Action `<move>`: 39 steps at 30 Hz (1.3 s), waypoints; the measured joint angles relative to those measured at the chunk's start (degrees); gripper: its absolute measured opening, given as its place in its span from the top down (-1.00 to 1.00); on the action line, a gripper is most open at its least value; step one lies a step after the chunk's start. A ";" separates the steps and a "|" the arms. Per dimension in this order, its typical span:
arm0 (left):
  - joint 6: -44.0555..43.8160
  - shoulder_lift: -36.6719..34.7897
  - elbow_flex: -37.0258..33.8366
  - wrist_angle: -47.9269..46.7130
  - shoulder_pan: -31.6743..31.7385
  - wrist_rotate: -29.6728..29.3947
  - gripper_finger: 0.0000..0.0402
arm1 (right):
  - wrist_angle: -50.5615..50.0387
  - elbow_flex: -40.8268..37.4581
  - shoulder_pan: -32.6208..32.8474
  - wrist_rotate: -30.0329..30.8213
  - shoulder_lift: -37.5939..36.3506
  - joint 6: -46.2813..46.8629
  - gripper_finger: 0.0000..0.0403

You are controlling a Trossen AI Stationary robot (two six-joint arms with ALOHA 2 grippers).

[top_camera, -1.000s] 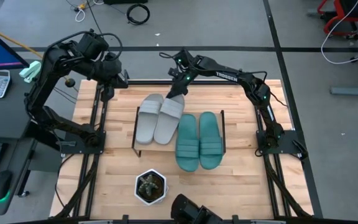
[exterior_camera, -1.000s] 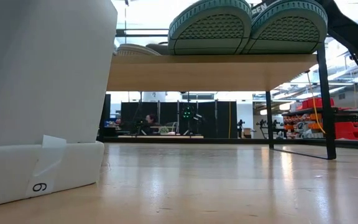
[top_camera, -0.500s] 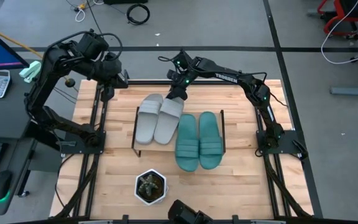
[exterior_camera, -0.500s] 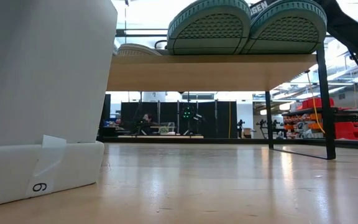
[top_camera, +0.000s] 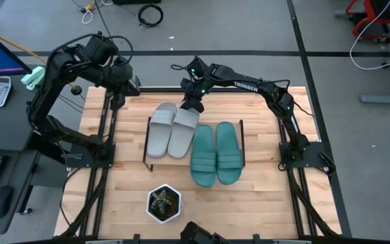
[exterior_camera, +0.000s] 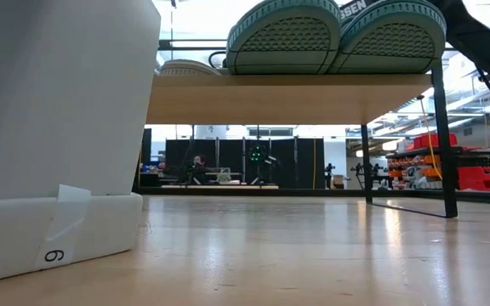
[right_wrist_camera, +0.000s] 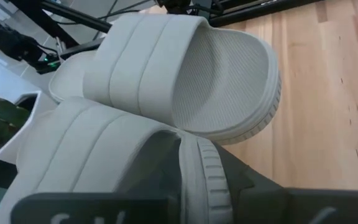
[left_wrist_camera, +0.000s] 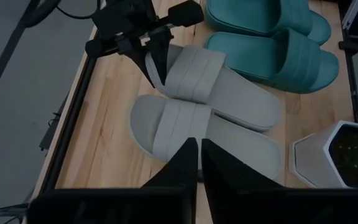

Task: Pick and place slides into the shelf
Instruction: Put the gray slide on the shelf

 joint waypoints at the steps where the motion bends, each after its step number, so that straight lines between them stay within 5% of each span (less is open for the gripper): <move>1: -0.01 0.00 0.00 0.16 0.00 -0.01 0.87 | -0.15 0.00 0.03 0.22 0.00 -0.28 0.74; 10: 0.00 0.00 0.00 0.60 0.00 0.00 0.97 | -0.48 -0.07 0.07 0.49 0.00 -0.65 0.69; 27: 0.02 0.00 0.00 1.17 0.00 0.00 0.96 | -0.22 -0.15 0.40 4.22 -0.08 -0.32 0.17; 39: 0.04 0.00 0.00 2.02 0.00 0.00 0.87 | 0.78 -0.17 0.87 5.19 -0.74 -0.48 0.13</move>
